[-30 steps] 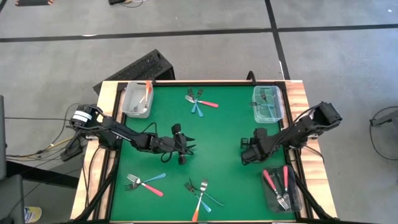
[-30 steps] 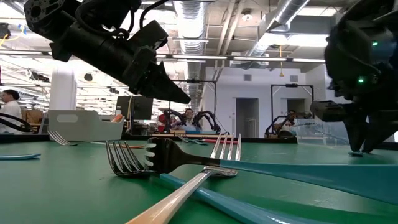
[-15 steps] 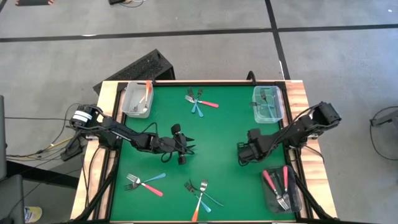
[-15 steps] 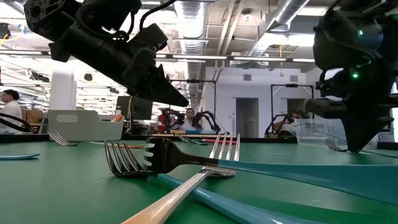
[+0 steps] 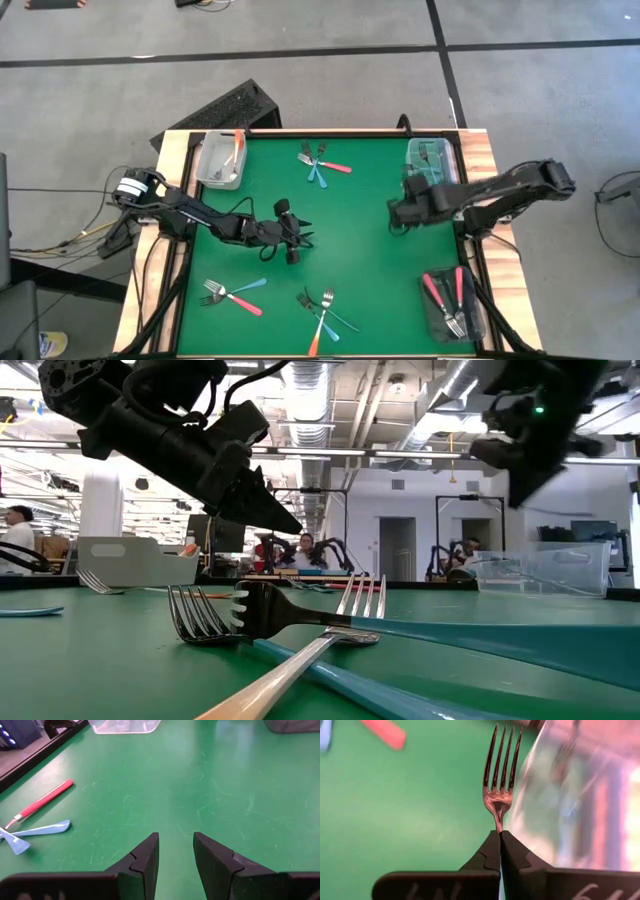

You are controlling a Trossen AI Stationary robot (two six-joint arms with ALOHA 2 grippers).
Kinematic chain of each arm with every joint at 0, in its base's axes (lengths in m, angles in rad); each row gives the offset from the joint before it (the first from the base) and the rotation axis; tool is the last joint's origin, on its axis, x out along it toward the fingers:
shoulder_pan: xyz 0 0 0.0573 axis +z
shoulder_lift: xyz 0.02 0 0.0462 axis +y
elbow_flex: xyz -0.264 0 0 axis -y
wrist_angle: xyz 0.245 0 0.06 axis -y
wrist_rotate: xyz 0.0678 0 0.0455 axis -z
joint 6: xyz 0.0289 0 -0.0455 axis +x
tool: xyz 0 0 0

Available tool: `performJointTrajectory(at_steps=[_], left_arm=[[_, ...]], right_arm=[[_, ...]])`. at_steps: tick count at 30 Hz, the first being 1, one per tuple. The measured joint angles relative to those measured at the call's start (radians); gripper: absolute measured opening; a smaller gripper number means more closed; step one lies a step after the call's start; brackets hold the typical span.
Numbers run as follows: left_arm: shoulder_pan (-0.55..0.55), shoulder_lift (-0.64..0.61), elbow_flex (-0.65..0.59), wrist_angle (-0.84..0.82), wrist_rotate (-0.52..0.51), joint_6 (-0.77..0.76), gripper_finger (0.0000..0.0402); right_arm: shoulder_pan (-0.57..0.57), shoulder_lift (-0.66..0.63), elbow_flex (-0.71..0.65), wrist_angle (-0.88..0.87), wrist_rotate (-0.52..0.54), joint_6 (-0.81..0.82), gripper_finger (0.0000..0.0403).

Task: Sort silverware by color (type)
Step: Put the blue fork into the transparent bin

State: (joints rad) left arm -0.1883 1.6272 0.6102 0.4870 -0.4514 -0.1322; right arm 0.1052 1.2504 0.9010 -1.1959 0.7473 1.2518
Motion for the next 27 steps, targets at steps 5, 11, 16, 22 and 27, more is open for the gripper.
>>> performJointTrajectory(at_steps=[5,11,16,22,27], left_arm=[[0.0,0.0,0.0,-0.002,-0.018,0.001,0.011],[0.0,0.0,0.0,-0.021,-0.025,0.002,0.011],[0.0,0.0,0.0,-0.051,-0.054,-0.007,0.011],[0.0,0.0,0.0,-0.077,-0.058,-0.026,0.011],[0.0,0.0,-0.012,-0.081,-0.058,-0.052,0.011]], right_arm=[[-0.202,-0.083,0.004,0.051,0.198,-0.336,0.0012],[-0.468,-0.102,0.004,0.149,0.215,-0.721,0.0012],[-0.618,-0.082,0.003,0.196,0.091,-0.864,0.0015],[-0.691,-0.069,0.003,0.215,-0.017,-0.907,0.0097],[-0.691,-0.066,0.003,0.206,-0.02,-0.85,0.019]])
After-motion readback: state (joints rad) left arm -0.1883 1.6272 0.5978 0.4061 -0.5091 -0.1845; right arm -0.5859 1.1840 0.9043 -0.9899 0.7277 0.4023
